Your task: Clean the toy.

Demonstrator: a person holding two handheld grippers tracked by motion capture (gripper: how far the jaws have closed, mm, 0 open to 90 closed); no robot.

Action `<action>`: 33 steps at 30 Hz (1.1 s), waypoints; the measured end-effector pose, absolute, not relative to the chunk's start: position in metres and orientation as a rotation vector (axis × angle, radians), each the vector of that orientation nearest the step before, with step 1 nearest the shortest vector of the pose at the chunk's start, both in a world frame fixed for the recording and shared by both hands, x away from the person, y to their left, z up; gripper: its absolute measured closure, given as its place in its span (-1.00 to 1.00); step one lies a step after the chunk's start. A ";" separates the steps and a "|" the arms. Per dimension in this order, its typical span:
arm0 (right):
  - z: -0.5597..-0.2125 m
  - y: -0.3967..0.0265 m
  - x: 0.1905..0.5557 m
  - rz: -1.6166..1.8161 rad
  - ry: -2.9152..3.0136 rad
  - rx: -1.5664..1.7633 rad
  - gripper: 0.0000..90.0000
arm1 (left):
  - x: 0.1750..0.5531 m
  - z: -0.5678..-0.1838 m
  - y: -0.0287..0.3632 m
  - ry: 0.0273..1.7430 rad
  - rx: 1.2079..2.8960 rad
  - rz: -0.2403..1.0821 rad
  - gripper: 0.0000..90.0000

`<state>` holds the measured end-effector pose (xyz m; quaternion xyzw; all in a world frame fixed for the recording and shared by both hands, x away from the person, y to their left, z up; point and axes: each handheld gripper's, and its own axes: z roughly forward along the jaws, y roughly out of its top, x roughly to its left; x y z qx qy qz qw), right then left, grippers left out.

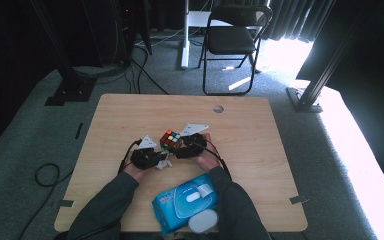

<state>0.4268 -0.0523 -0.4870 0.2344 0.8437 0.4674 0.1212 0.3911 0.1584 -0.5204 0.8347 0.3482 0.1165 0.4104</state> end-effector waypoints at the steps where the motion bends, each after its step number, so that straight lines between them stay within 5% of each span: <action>1: -0.487 -0.052 0.427 1.365 2.465 0.684 -0.24 | 0.391 -0.520 0.157 0.871 2.108 0.292 0.86; 22: -0.487 -0.052 0.428 1.365 2.437 0.709 -0.24 | 0.382 -0.519 0.127 0.744 2.182 0.266 0.86; 33: -0.487 -0.054 0.429 1.358 2.448 0.712 -0.24 | 0.389 -0.520 0.142 0.828 2.141 0.315 0.86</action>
